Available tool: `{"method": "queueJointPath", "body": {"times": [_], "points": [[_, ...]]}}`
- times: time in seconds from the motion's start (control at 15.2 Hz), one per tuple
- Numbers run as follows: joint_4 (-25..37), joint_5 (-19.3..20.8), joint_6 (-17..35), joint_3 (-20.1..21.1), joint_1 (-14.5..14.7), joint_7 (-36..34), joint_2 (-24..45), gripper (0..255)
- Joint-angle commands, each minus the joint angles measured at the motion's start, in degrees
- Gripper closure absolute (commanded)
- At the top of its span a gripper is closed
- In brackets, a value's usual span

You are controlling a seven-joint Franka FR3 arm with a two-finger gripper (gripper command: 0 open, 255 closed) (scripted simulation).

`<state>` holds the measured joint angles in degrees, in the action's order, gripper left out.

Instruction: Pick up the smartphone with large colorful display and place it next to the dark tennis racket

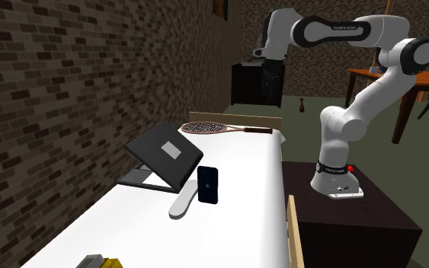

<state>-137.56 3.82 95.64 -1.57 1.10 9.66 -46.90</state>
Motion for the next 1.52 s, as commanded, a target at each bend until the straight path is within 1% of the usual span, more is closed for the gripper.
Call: {"method": "queueJointPath", "body": {"times": [0.0,0.4,0.79,1.12,1.45], "points": [[0.00,0.00,0.00,0.00,0.00,0.00,0.00,0],[0.54,-4.01,5.77,5.67,2.07,-7.25,7.86,0],[3.66,-6.73,11.27,10.98,3.67,-14.17,17.70,0],[8.21,-7.56,15.17,15.08,4.60,-19.92,27.04,0],[14.48,-6.78,18.10,18.66,5.49,-25.87,37.20,0]]}}
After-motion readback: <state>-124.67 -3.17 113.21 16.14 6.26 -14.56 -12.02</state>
